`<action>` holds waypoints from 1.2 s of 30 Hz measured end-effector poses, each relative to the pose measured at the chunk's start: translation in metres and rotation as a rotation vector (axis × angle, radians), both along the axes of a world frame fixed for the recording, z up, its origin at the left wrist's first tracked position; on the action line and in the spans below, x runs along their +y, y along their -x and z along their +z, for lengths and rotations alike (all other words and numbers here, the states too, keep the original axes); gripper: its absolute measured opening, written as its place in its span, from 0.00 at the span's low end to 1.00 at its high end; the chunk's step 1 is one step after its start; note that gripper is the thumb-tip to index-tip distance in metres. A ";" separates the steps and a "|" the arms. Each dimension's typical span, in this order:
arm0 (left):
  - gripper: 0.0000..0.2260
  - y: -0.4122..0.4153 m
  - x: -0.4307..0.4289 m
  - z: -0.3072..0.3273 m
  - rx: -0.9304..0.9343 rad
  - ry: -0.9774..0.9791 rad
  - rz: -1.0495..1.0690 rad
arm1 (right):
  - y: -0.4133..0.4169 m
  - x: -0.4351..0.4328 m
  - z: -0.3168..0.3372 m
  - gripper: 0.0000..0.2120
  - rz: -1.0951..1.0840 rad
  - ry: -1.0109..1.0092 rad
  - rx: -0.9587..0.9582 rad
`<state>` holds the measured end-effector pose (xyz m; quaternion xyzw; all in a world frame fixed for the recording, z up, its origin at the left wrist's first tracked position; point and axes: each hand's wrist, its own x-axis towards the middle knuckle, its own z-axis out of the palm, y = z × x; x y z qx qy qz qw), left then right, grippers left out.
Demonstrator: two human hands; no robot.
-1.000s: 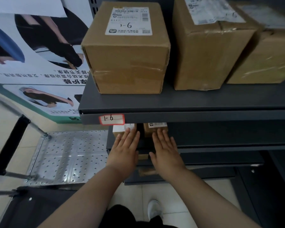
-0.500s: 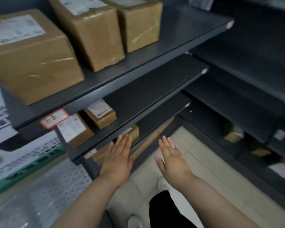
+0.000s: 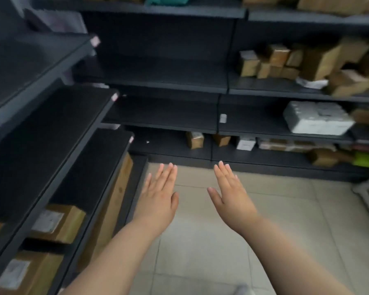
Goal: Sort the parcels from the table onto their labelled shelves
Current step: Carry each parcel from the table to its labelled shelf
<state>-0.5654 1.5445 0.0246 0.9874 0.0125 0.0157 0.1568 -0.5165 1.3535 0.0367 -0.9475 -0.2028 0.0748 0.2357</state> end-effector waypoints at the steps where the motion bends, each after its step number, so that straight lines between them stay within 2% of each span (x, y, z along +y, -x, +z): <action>1: 0.29 -0.013 -0.024 0.003 -0.009 0.006 -0.040 | -0.006 -0.026 0.003 0.29 -0.048 -0.008 -0.010; 8: 0.30 -0.099 -0.224 0.014 -0.074 0.028 -0.320 | -0.031 -0.232 0.019 0.29 -0.342 0.009 -0.063; 15: 0.28 -0.138 -0.415 0.024 -0.059 0.037 -0.636 | -0.013 -0.403 0.026 0.29 -0.670 -0.042 -0.087; 24: 0.27 -0.201 -0.575 0.023 0.017 -0.028 -0.935 | -0.021 -0.513 0.015 0.29 -0.951 -0.075 -0.016; 36: 0.29 -0.394 -0.768 0.028 -0.048 -0.041 -1.217 | -0.172 -0.664 0.037 0.29 -1.293 -0.040 -0.086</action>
